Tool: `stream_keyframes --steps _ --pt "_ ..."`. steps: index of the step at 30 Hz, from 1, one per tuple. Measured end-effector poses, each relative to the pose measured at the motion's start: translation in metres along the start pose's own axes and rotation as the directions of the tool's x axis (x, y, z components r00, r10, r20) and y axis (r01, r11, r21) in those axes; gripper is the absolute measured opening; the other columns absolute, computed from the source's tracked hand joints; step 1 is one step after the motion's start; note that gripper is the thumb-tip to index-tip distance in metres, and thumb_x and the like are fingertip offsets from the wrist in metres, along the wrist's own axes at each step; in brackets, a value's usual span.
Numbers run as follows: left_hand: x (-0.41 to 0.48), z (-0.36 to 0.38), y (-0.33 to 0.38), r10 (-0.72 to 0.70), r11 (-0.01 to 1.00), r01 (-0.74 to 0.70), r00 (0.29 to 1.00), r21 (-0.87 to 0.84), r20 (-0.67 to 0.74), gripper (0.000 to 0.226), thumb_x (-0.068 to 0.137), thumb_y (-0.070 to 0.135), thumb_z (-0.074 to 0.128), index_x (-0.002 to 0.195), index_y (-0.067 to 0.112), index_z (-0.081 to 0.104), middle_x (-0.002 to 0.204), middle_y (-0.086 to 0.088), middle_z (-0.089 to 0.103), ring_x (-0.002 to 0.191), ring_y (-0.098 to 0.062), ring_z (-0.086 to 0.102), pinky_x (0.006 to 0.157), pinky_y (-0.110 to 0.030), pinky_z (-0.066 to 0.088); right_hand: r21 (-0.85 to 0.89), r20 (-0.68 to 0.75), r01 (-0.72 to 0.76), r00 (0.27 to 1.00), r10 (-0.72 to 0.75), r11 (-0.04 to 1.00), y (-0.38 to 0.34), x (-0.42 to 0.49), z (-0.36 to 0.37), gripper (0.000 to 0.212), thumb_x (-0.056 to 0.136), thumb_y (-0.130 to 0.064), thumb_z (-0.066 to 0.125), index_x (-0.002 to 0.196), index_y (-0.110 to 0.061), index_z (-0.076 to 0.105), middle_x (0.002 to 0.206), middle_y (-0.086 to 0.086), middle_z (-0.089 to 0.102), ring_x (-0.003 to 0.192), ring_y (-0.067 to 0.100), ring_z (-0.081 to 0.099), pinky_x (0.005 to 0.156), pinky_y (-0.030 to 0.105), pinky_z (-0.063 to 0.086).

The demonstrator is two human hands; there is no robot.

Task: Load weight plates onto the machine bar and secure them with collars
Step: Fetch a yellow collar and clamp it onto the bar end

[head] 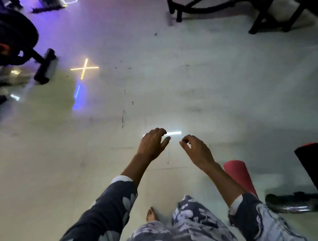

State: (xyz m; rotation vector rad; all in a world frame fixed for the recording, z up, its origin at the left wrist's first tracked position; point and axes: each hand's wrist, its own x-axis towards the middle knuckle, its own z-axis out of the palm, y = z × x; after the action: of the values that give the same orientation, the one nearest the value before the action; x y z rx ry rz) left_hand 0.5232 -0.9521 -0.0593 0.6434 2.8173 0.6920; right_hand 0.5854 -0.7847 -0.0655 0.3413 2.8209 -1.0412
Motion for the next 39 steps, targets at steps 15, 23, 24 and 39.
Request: stream_keyframes --steps 15,23,24,39 --pt "0.397 0.002 0.057 0.268 0.962 -0.273 0.946 -0.001 0.181 0.027 0.093 0.034 0.052 0.111 0.016 0.058 0.109 0.000 0.064 0.100 -0.018 0.059 0.077 -0.029 0.042 0.249 -0.209 -0.285 0.917 0.339 0.926 0.082 0.304 -0.136 0.022 0.093 -0.034 0.051 0.098 -0.015 0.060 0.104 -0.002 0.067 0.096 0.021 0.060 0.078 0.030 0.044" --pt "0.594 0.024 0.132 0.374 0.927 -0.372 0.902 -0.049 0.216 0.029 0.093 0.035 0.052 0.114 0.015 0.057 0.111 -0.002 0.063 0.103 -0.019 0.058 0.080 -0.031 0.045 0.221 -0.315 -0.320 0.871 0.378 0.921 0.142 0.450 -0.242 0.025 0.094 -0.034 0.049 0.100 -0.012 0.060 0.106 0.003 0.067 0.098 0.023 0.060 0.079 0.031 0.045" --pt "0.621 0.029 0.143 0.401 0.915 -0.399 0.890 -0.056 0.218 0.029 0.093 0.035 0.052 0.114 0.015 0.057 0.111 -0.002 0.063 0.103 -0.019 0.058 0.080 -0.031 0.044 0.196 -0.328 -0.328 0.866 0.377 0.924 0.153 0.469 -0.254 0.026 0.094 -0.034 0.048 0.101 -0.012 0.059 0.107 0.004 0.066 0.099 0.024 0.060 0.079 0.032 0.046" --pt "0.982 0.099 0.335 0.706 0.685 -0.710 0.595 -0.160 0.384 0.030 0.093 0.034 0.052 0.112 0.012 0.058 0.110 -0.005 0.064 0.101 -0.023 0.059 0.080 -0.035 0.048 0.258 -0.440 -0.571 0.649 0.621 0.779 0.291 0.708 -0.458 0.029 0.095 -0.035 0.045 0.101 -0.010 0.059 0.108 0.007 0.064 0.095 0.025 0.059 0.077 0.032 0.044"
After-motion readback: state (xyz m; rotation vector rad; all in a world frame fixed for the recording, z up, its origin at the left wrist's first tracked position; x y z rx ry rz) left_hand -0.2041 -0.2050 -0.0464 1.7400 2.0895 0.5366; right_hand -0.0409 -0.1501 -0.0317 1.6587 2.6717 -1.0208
